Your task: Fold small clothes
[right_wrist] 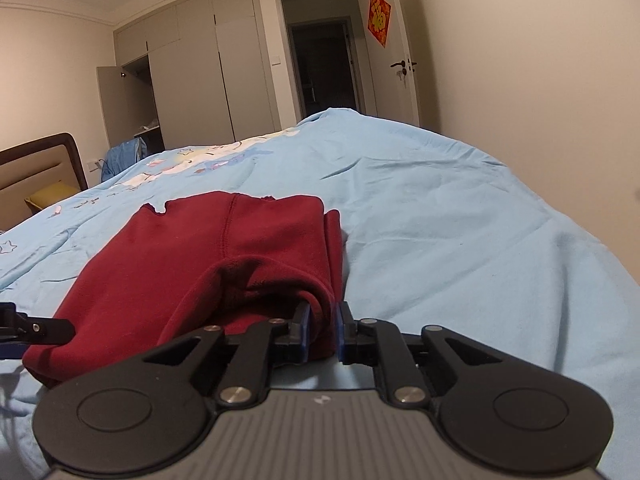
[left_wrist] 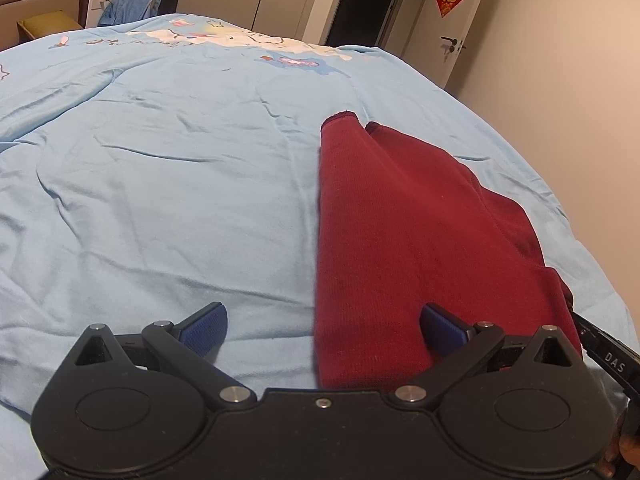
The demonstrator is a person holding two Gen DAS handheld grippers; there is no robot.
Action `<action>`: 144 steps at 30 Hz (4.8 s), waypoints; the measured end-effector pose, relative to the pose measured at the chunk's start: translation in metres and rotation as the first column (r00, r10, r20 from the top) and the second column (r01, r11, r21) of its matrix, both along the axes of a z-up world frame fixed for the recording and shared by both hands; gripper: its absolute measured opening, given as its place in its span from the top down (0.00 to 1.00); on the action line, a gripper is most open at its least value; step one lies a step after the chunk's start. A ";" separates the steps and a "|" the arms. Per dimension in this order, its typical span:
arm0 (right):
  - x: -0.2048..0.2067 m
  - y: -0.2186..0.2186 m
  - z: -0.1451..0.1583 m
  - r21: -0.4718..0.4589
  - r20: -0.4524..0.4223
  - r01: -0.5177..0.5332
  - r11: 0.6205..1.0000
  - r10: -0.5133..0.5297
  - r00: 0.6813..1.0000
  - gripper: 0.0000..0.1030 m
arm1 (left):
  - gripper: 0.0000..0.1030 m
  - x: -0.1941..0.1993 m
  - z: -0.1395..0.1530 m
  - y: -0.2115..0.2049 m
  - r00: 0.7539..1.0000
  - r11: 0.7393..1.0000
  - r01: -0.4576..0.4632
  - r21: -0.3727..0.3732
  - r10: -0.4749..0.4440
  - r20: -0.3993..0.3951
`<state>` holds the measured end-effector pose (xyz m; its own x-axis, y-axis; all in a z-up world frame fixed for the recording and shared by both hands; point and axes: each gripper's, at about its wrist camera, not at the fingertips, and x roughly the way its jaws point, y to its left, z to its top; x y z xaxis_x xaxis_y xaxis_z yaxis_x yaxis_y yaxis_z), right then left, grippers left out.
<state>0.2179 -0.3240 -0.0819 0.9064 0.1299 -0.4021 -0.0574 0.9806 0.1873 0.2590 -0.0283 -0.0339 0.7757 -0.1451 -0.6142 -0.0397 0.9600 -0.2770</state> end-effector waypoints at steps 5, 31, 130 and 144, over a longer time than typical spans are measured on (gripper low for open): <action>-0.014 -0.010 0.006 0.062 0.020 0.027 0.998 -0.029 0.999 0.23 | 0.00 -0.001 0.000 -0.001 1.000 1.000 -0.001 0.002 0.001 0.001; 0.078 0.001 0.007 0.116 -0.025 0.040 0.993 -0.037 0.999 0.92 | 0.00 -0.001 -0.001 -0.004 1.000 1.000 0.002 0.016 -0.002 0.003; 0.097 0.126 0.077 -0.063 0.290 -0.246 0.967 0.254 0.923 0.85 | 0.79 0.047 0.111 0.045 0.950 0.930 0.036 0.366 -0.146 0.276; 0.161 0.192 0.045 -0.139 0.144 -0.332 0.933 0.350 0.926 0.85 | 0.79 0.072 0.064 0.102 0.988 0.947 -0.057 0.315 0.008 0.153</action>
<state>0.3785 -0.1322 -0.0369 0.8693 0.4060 -0.2820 -0.4126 0.9101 0.0385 0.3309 0.0738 0.0298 0.8622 0.0656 -0.5023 -0.0544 0.9978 0.0370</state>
